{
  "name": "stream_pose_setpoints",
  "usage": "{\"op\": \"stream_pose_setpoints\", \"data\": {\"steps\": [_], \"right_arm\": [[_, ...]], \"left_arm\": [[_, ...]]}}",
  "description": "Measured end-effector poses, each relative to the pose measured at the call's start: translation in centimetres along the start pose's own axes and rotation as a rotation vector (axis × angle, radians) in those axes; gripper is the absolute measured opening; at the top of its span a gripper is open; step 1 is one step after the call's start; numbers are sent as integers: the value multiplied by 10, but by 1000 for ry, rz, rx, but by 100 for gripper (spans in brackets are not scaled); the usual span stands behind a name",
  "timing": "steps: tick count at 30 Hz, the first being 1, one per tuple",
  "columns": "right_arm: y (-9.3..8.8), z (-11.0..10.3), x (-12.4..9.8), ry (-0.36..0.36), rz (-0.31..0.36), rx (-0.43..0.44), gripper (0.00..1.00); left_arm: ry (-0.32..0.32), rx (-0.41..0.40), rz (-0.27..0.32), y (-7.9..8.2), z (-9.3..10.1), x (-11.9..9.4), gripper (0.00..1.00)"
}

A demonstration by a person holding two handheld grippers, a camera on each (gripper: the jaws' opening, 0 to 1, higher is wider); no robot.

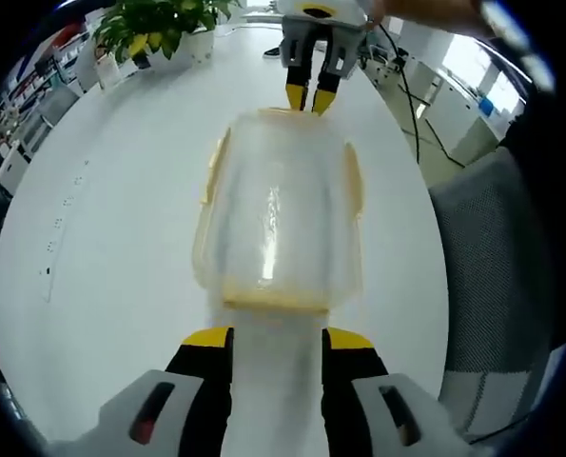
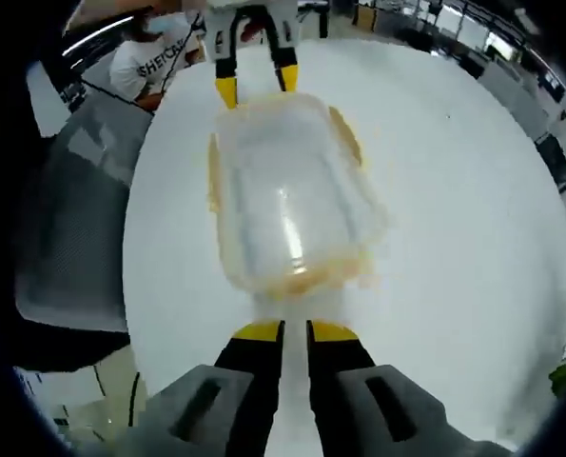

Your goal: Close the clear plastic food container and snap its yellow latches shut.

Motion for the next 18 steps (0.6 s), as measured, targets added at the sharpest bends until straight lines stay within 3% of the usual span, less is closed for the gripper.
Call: {"op": "stream_pose_setpoints", "data": {"steps": [2,3,4,5,6,7,9,11,14,18], "right_arm": [[3,6,-9,-10,65,112,13],[5,6,-12,-6,84,143,13],[12,10,-23,7,169,273,13],[16,10,-28,12,210,345,13],[22,10,-34,28,257,427,14],[25,10,-37,37,288,490,14],[27,9,-35,20,291,536,16],[26,7,-31,-7,274,570,20],[29,3,-23,-17,278,605,26],[26,-3,-17,-16,249,603,20]], "left_arm": [[4,-141,81,-4,2,-6,31],[4,-174,112,-4,2,-7,31],[14,-302,223,-4,3,-14,31],[31,-394,294,-5,4,-19,30],[50,-453,329,-6,3,-21,30],[80,-558,417,-6,2,-24,30],[100,-723,532,-4,4,-23,30],[91,-811,569,-6,9,-19,30],[133,-822,579,-8,13,-14,28],[122,-858,576,-6,20,-9,29]]}}
Point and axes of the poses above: the point that each gripper's makers call its tool centre point, and the gripper's own axes: x roughly forward along the fingers, z roughly to its right, y roughly out of its top, the point moved 6 cm from there along -x, roughly backward along the fingers, and after that the axes turned 9 degrees about -y, right-handed, at the moved point
